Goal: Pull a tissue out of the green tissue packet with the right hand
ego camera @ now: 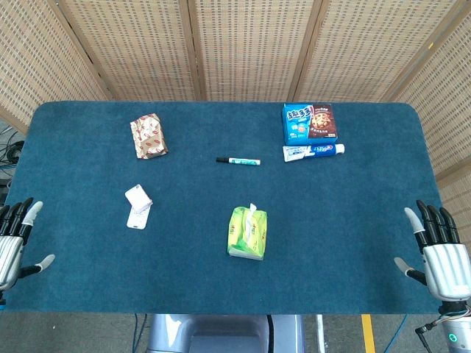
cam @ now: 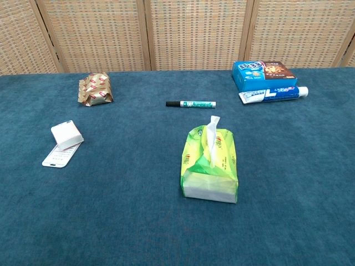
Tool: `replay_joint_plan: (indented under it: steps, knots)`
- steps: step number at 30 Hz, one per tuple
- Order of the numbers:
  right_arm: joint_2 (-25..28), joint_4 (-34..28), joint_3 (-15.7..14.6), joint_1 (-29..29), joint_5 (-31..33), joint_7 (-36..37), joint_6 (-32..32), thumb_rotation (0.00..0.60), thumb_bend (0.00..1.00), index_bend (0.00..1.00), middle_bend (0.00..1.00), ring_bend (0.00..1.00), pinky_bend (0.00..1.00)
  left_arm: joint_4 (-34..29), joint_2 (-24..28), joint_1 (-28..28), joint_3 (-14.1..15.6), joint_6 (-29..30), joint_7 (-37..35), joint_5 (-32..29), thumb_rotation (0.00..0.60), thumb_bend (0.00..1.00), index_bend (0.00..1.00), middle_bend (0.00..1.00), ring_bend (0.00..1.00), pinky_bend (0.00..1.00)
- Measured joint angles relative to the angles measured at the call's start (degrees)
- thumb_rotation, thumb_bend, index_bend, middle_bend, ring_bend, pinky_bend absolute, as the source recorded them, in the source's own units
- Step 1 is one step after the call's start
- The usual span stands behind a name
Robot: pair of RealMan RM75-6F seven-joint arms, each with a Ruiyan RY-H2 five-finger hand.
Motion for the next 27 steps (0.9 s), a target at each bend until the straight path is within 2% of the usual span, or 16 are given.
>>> replay_joint_plan:
  steps: [9,15,21,27]
  knots:
    - [0.0,0.0,-0.7,1.2,-1.7,2.1,-1.5,0.600,0.00,0.02,0.00,0.00,0.03,-0.3,0.6,-0.1,-0.1,-0.2,-1.3,0.1,0.600,0.00,0.00,0.00,0.00,0.00]
    - [1.0,0.1,-1.1,6.6,-6.8,4.1,-6.2,0.600,0.00,0.05,0.00,0.00,0.05,-0.2,0.5,-0.4,-0.4,-0.7,-1.2,-0.4,0.600,0.00,0.00,0.00,0.00,0.00]
    - [2.2,-1.8,-0.1,16.0,-11.8,2.7,-15.5,0.600,0.03,0.10,0.06,0.02,0.17,-0.4,0.3,-0.9,-0.8,-1.6,-0.8,-1.3,0.600,0.00,0.00,0.00,0.00,0.00]
    - [2.0,-8.1,1.6,24.9,-12.6,-0.1,-27.8,0.600,0.13,0.14,0.10,0.06,0.20,-0.1,0.0,-1.3,-1.1,-2.8,-0.5,-2.8,0.600,0.00,0.00,0.00,0.00,0.00]
